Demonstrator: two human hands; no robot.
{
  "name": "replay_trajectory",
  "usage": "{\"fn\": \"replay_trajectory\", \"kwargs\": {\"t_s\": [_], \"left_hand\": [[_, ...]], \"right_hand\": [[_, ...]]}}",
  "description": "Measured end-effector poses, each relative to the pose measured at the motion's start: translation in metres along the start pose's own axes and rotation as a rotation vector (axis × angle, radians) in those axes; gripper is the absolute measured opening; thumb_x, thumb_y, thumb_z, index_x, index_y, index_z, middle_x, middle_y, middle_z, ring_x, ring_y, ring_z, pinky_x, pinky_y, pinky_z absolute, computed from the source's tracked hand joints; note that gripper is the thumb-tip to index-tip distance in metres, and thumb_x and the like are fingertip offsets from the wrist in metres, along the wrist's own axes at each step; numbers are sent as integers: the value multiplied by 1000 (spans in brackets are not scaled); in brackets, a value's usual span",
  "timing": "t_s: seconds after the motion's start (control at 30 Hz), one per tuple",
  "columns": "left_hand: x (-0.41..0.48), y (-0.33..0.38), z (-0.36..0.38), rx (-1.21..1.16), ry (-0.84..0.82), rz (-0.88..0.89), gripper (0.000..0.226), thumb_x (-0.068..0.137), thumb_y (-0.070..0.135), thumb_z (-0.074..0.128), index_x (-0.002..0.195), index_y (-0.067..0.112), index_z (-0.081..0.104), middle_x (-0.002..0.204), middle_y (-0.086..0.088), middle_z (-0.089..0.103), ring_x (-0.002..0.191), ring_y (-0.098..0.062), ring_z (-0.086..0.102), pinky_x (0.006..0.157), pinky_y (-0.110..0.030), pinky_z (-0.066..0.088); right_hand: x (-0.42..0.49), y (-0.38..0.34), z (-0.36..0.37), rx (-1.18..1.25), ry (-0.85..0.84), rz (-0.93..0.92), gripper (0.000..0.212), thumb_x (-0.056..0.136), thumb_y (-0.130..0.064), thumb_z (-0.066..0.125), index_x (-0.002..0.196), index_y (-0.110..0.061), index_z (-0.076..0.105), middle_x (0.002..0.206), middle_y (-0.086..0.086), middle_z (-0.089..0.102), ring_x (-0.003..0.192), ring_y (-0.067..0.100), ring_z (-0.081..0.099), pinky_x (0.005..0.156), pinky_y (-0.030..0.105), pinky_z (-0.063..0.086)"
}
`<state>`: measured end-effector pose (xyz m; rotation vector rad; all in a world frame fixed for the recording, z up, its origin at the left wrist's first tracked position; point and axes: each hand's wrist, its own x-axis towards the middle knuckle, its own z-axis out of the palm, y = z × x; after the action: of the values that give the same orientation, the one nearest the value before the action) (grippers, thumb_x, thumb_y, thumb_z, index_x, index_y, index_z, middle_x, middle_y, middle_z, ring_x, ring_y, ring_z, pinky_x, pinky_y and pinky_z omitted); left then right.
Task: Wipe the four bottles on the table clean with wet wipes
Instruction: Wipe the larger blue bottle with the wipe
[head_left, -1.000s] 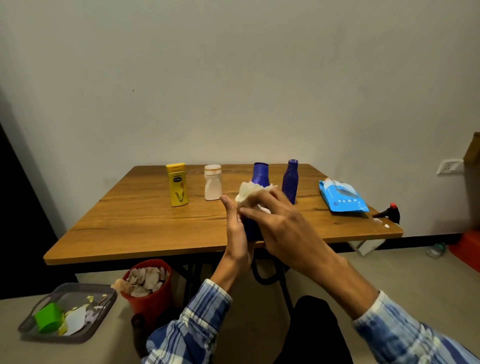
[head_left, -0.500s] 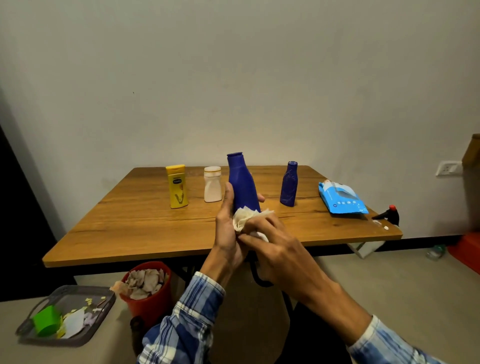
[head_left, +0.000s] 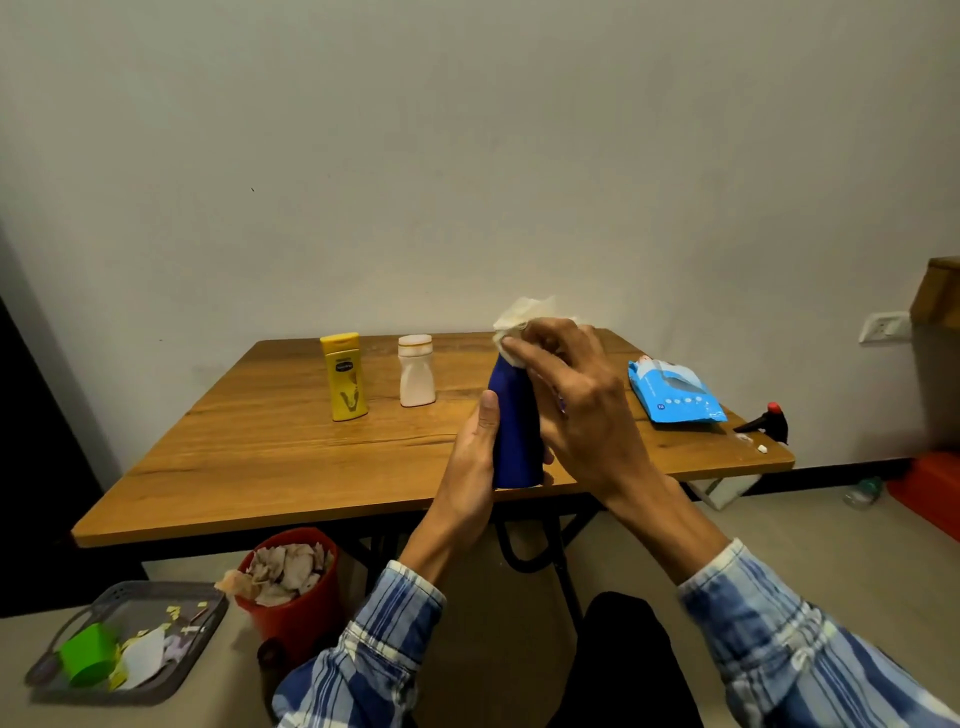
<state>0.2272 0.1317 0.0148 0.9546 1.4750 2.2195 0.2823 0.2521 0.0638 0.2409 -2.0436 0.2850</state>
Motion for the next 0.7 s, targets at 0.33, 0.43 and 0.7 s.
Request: {"fn": "replay_trajectory", "kwargs": {"t_s": [0.33,0.43,0.7], "left_hand": [[18,11,-9,-209,122,-25,48,101,39,44,132,5,56,120,-16,70,111,-28,67,99,-42,55],[24,10,-5,-208,198,-57,53,103,46,41,136,6,54,123,-19,69,110,-29,68,94,-42,56],[32,15,0,-351,218,-50,53,106,46,37,137,4,48,103,-16,72,82,-25,71,70,-37,60]], "right_hand": [[-52,-2,12,155,-4,101,43,85,4,69,125,-12,67,129,-2,53,125,4,45,103,17,45],[-51,-8,15,172,90,173,39,85,4,68,122,-11,68,126,1,57,122,10,51,100,20,49],[-66,-8,18,-32,-19,-39,35,84,-2,66,119,-4,69,124,13,62,123,25,53,107,29,44]]}}
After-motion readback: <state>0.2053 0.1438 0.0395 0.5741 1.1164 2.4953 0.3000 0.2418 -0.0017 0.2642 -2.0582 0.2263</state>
